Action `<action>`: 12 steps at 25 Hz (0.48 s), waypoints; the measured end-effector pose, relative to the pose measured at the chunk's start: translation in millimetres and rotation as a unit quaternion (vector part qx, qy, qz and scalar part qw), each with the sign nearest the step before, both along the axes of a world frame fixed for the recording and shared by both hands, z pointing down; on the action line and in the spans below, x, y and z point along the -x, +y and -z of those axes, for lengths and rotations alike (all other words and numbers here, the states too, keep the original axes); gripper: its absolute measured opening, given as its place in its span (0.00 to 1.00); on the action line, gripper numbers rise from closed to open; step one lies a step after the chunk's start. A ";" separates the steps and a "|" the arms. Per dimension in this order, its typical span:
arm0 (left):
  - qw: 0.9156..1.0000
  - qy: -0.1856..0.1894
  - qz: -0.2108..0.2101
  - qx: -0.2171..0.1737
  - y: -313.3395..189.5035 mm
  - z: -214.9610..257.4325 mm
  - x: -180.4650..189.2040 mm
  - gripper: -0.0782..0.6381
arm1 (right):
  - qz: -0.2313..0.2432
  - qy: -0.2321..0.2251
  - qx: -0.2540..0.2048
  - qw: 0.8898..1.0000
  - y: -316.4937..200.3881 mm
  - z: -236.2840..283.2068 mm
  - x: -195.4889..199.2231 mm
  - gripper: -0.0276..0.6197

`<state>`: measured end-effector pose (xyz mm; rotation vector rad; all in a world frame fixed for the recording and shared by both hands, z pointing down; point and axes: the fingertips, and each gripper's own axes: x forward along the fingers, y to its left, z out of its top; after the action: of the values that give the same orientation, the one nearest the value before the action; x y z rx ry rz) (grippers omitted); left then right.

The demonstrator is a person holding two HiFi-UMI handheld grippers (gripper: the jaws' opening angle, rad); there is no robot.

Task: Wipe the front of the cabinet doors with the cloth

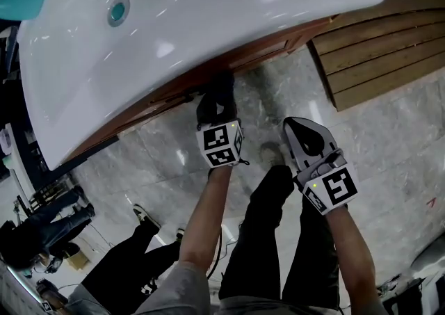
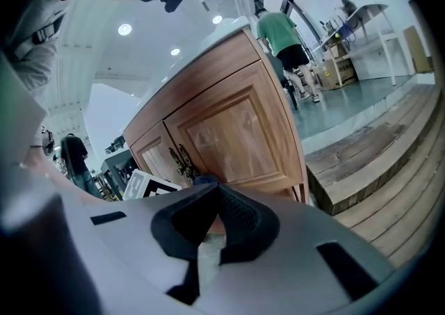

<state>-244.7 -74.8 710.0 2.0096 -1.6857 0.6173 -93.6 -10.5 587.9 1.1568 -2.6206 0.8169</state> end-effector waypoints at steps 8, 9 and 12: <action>1.000 0.007 0.002 0.010 -6.3 -5.6 -8.4 0.26 | -0.006 -0.001 0.003 1.000 -5.3 -2.6 -5.7 0.06; 1.000 0.008 0.000 0.011 -7.3 -6.2 -10.6 0.26 | -0.007 0.000 0.003 1.000 -6.1 -3.3 -6.8 0.06; 1.000 0.010 -0.005 0.014 -8.6 -7.1 -17.6 0.26 | -0.011 -0.001 0.005 1.000 -7.0 -4.5 -11.3 0.06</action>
<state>-227.0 -83.4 717.1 2.0002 -1.6480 0.6192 -82.4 -17.5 592.3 1.1855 -2.6066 0.8357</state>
